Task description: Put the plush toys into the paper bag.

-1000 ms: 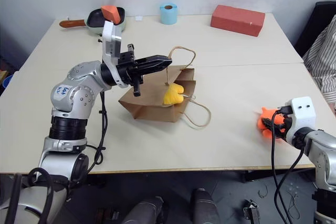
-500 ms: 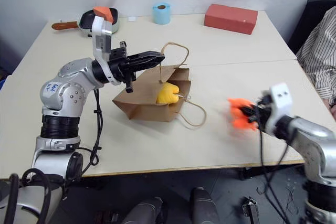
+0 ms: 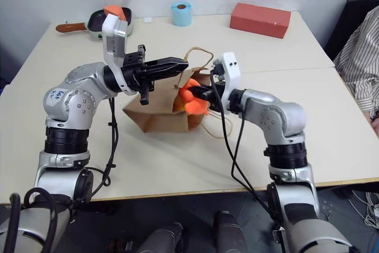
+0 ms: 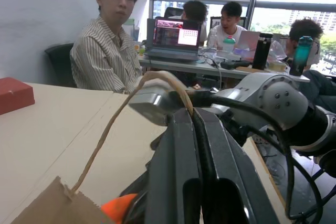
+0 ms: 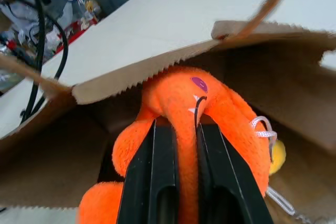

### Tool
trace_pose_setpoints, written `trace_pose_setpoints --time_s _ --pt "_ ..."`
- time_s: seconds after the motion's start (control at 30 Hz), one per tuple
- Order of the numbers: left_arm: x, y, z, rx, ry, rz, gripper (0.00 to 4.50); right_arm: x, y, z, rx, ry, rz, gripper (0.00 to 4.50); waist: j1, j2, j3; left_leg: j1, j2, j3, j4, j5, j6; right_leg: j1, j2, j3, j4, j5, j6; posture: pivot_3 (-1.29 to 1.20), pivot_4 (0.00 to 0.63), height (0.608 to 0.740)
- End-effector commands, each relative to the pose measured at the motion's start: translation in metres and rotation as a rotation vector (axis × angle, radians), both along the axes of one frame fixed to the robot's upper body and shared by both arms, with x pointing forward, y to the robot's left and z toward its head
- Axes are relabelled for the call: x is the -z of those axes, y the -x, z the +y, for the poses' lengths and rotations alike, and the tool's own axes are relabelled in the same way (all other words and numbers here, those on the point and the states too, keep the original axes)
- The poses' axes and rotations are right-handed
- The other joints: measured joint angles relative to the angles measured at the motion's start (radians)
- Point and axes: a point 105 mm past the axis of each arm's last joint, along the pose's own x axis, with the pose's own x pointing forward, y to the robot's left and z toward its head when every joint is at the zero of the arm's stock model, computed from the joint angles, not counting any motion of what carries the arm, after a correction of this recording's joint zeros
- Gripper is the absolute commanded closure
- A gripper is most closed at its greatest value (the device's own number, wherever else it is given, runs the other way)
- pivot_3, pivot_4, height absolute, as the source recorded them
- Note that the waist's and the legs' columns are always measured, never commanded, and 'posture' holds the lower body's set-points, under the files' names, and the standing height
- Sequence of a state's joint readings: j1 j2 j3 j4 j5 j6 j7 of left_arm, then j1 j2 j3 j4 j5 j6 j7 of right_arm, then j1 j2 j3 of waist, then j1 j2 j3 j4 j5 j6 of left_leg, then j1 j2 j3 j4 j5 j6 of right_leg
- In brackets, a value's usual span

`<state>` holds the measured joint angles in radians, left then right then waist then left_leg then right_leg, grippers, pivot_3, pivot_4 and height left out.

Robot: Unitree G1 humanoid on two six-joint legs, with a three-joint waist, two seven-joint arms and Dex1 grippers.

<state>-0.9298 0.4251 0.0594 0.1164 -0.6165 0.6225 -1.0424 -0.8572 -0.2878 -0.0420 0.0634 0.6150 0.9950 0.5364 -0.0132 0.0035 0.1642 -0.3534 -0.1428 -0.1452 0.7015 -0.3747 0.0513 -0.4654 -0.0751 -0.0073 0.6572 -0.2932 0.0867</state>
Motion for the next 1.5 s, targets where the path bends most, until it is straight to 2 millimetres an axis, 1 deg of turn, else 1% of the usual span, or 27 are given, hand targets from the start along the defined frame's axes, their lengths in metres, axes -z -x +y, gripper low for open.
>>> trace_pose_setpoints --time_s 0.03,0.13,0.27,0.4,0.47,0.53,0.6,0.63,0.7,0.8,0.9,0.97,1.1,1.2,1.23,1.3,1.37,1.43,1.5 --pt "-0.016 0.01 -0.002 0.035 0.013 -0.068 4.5 -0.003 -0.005 0.018 -0.042 -0.021 -0.015 4.5 -0.006 0.0 0.0 0.0 0.0 -0.001 0.001 0.0 0.0 0.0 0.0 0.0 0.001 0.0 0.0 0.0 0.15 0.74" --pt "-0.017 0.01 -0.002 0.036 0.015 -0.069 4.5 0.004 -0.011 0.029 -0.046 0.003 -0.004 4.5 -0.017 0.0 0.0 0.0 0.0 -0.001 0.001 0.0 0.0 0.0 0.0 -0.001 0.002 0.0 0.0 0.0 0.15 0.74" --pt "-0.017 0.012 -0.005 0.042 0.017 -0.074 4.5 0.006 -0.021 0.046 -0.04 -0.009 0.005 4.5 -0.022 0.0 0.0 0.0 0.0 -0.002 0.003 0.0 0.0 0.0 0.0 -0.002 0.002 0.0 0.0 0.0 0.15 0.74" --pt "-0.016 0.012 -0.006 0.042 0.02 -0.072 4.5 0.007 -0.034 0.052 0.014 -0.029 0.021 4.5 -0.026 0.0 0.0 0.0 0.0 -0.002 0.004 0.0 0.0 0.0 0.0 -0.002 0.002 0.0 0.0 0.0 0.15 0.74" --pt "-0.015 0.011 -0.005 0.037 0.022 -0.07 4.5 0.013 -0.037 0.054 0.034 -0.008 0.014 4.5 -0.026 0.001 0.0 0.0 0.0 -0.003 0.004 0.0 0.0 0.0 0.0 -0.002 0.002 0.0 0.0 0.0 0.15 0.74" --pt "-0.015 0.008 -0.003 0.024 0.025 -0.068 4.5 0.021 -0.038 0.055 0.04 0.023 0.011 3.76 -0.026 0.001 0.0 0.0 0.0 -0.004 0.004 0.0 0.0 0.0 -0.001 -0.003 0.003 0.0 0.0 0.0 0.15 0.74" --pt "-0.014 0.006 -0.002 0.011 0.025 -0.068 4.5 0.024 -0.035 0.055 0.023 0.025 0.015 3.14 -0.026 0.001 0.0 0.0 0.0 -0.004 0.004 0.0 0.0 0.0 -0.001 -0.003 0.003 0.0 0.0 0.0 0.15 0.74" --pt "-0.014 0.005 -0.001 0.006 0.024 -0.068 4.5 0.024 -0.033 0.056 0.01 0.02 0.017 2.77 -0.027 0.001 0.0 0.0 0.0 -0.004 0.004 0.0 0.0 0.0 -0.001 -0.003 0.003 0.0 0.0 0.0 0.15 0.74" --pt "-0.012 0.001 0.001 -0.009 0.023 -0.065 4.5 0.016 -0.026 0.053 -0.01 0.012 0.002 2.07 -0.029 0.001 -0.001 0.0 0.0 -0.004 0.004 0.0 0.0 0.0 -0.001 -0.003 0.003 0.0 0.0 0.0 0.15 0.74" --pt "-0.01 -0.003 0.002 -0.022 0.024 -0.061 4.5 0.003 -0.011 0.044 -0.047 0.002 -0.026 1.03 -0.029 0.001 -0.001 0.0 0.0 -0.005 0.004 0.0 0.0 0.0 -0.001 -0.003 0.003 0.0 0.0 0.0 0.15 0.74" --pt "-0.01 -0.005 0.002 -0.031 0.028 -0.063 4.5 -0.004 0.002 0.034 -0.059 0.029 -0.053 0.06 -0.026 0.001 -0.001 -0.001 0.0 -0.005 0.005 0.0 0.0 0.0 -0.001 -0.003 0.003 0.0 0.0 0.0 0.15 0.74" --pt "-0.01 -0.008 0.002 -0.042 0.034 -0.065 4.5 -0.009 0.011 0.022 -0.05 0.048 -0.068 0.06 -0.023 0.001 -0.001 -0.001 0.0 -0.005 0.005 0.0 0.0 0.0 -0.001 -0.003 0.002 0.0 0.0 0.0 0.15 0.74" --pt "-0.011 -0.012 0.003 -0.052 0.041 -0.066 4.5 -0.012 0.034 -0.013 -0.01 0.088 -0.074 0.06 -0.011 0.001 -0.001 -0.001 0.0 -0.006 0.005 0.0 0.0 0.0 -0.001 -0.003 0.002 0.0 0.0 0.0 0.15 0.74" --pt "-0.01 -0.012 0.002 -0.051 0.042 -0.068 4.5 -0.006 0.054 -0.043 0.058 0.103 -0.036 0.06 -0.006 0.001 -0.001 -0.003 -0.001 -0.006 0.002 0.0 0.0 0.0 -0.002 -0.003 0.001 0.0 0.0 0.0 0.15 0.74" --pt "-0.009 -0.012 0.002 -0.05 0.042 -0.068 4.5 -0.004 0.058 -0.049 0.073 0.104 -0.023 0.06 -0.006 0.001 -0.001 -0.003 -0.001 -0.006 0.002 0.0 0.0 0.0 -0.002 -0.003 0.001 0.0 0.0 0.0 0.15 0.74" --pt "-0.01 -0.012 0.001 -0.047 0.044 -0.07 4.5 0.008 0.071 -0.065 0.113 0.085 0.044 0.06 -0.004 0.001 -0.001 -0.003 -0.001 -0.006 0.002 0.0 0.0 0.0 -0.002 -0.003 0.001 0.0 0.0 0.0 0.15 0.74" --pt "-0.01 -0.011 0.0 -0.041 0.048 -0.072 4.5 0.028 0.083 -0.082 0.174 0.022 0.162 0.06 0.0 0.001 -0.001 -0.002 -0.001 -0.006 0.001 0.0 0.0 0.0 -0.001 -0.002 0.001 0.0 0.0 0.0 0.15 0.74" --pt "-0.01 -0.011 -0.002 -0.035 0.05 -0.076 4.5 0.048 0.087 -0.09 0.237 -0.04 0.256 0.06 0.002 0.001 -0.001 -0.002 -0.001 -0.006 0.001 0.0 0.0 0.0 -0.001 -0.002 0.001 0.0 0.0 0.0 0.15 0.74" --pt "-0.011 -0.01 -0.003 -0.029 0.05 -0.078 4.5 0.066 0.087 -0.093 0.295 -0.082 0.335 0.06 0.003 0.001 -0.001 -0.002 -0.001 -0.003 0.001 0.0 0.0 0.0 -0.001 0.0 0.001 0.0 0.0 0.0 0.15 0.74"
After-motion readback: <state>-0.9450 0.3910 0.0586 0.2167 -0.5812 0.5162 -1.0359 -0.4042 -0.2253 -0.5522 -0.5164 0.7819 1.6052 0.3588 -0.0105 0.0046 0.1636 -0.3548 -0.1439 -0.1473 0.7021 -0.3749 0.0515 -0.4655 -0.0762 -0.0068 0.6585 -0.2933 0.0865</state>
